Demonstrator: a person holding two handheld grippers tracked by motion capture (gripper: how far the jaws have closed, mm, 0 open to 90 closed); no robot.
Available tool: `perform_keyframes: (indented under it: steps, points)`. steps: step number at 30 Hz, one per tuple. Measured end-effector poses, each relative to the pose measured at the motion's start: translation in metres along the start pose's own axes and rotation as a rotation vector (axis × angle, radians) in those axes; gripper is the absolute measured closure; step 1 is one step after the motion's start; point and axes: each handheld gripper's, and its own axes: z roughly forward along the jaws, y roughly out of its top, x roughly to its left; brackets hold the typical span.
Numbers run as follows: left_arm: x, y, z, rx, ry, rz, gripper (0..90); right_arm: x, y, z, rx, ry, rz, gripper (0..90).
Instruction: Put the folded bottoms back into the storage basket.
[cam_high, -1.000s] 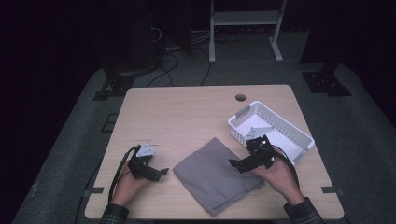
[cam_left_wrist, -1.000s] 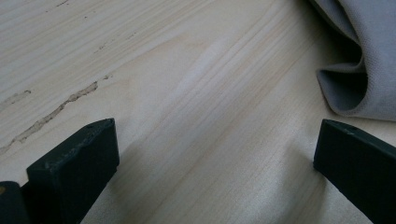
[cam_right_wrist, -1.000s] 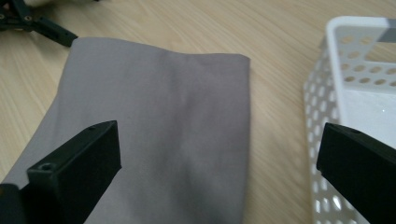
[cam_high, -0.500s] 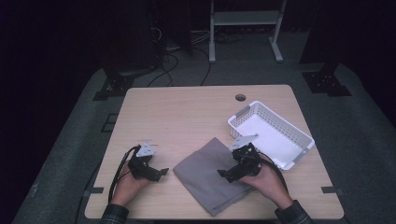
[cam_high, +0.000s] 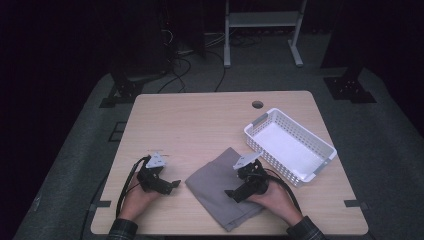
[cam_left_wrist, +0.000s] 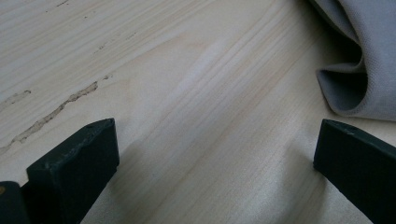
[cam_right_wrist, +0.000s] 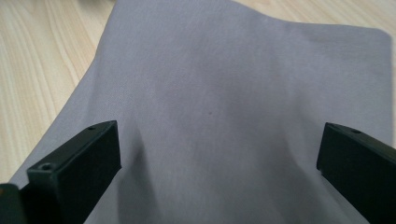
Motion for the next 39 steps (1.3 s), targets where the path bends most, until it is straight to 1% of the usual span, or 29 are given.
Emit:
perform_keyframes:
  steps: [3, 4, 6, 10, 13, 16, 17, 18, 21, 24, 26, 30, 33, 34, 35, 37, 39]
  points:
    - [0.0, 0.0, 0.0, 0.0, 0.001, 0.001, 0.0, 0.005, 0.0, 0.01, 0.011, -0.004, -0.021, 0.0]
    - [0.0, 0.0, 0.0, 0.0, 0.001, 0.001, 0.0, 0.005, 0.0, 0.01, 0.011, -0.004, -0.021, 0.0]
    - [0.0, 0.0, 0.0, 0.0, 0.001, 0.001, 0.0, 0.007, -0.001, 0.015, 0.027, -0.011, -0.035, 0.0]
    - [0.0, 0.0, 0.0, 0.0, 0.0, 0.001, 0.0, 0.011, -0.003, 0.022, 0.033, -0.033, -0.044, 0.0]
    - [0.0, 0.0, 0.0, 0.0, 0.001, 0.001, 0.0, 0.014, -0.004, 0.025, 0.046, -0.058, -0.066, 0.0]
    - [0.0, 0.0, 0.0, 0.0, 0.0, 0.001, 0.0, 0.018, -0.005, 0.028, 0.064, -0.072, -0.1, 0.0]
    - [0.0, 0.0, 0.0, 0.0, 0.0, 0.0, 0.0, 0.019, -0.005, 0.028, 0.062, -0.073, -0.103, 0.0]
    - [0.0, 0.0, 0.0, 0.0, 0.0, 0.001, 0.0, 0.02, -0.006, 0.028, 0.057, -0.078, -0.095, 0.0]
    - [0.0, 0.0, 0.0, 0.0, 0.0, 0.0, 0.0, 0.02, -0.008, 0.028, 0.047, -0.077, -0.094, 0.0]
    - [0.0, 0.0, 0.0, 0.0, 0.0, 0.001, 0.0, 0.018, -0.01, 0.029, 0.048, -0.063, -0.047, 0.0]
    - [0.0, 0.0, 0.0, 0.0, 0.0, 0.0, 0.0, 0.018, -0.01, 0.029, 0.05, -0.06, -0.043, 1.2]
    - [0.0, 0.0, 0.0, 0.0, 0.0, 0.001, 0.0, 0.017, -0.009, 0.026, 0.052, -0.062, -0.035, 7.2]
    - [0.0, 0.0, 0.0, 0.0, 0.0, 0.001, 0.0, 0.017, -0.008, 0.024, 0.057, -0.063, -0.032, 14.9]
    - [0.0, 0.0, 0.0, 0.0, 0.0, 0.001, 0.0, 0.016, -0.008, 0.022, 0.054, -0.06, -0.034, 20.4]
    - [0.0, 0.0, 0.0, 0.0, 0.0, 0.001, 0.0, 0.016, -0.008, 0.021, 0.049, -0.05, -0.043, 28.8]
    - [0.0, 0.0, 0.0, 0.0, 0.0, 0.001, 0.0, 0.016, -0.007, 0.019, 0.045, -0.04, -0.049, 38.7]
    - [0.0, 0.0, 0.0, 0.001, 0.0, 0.001, 0.0, 0.016, -0.007, 0.018, 0.042, -0.037, -0.049, 45.0]
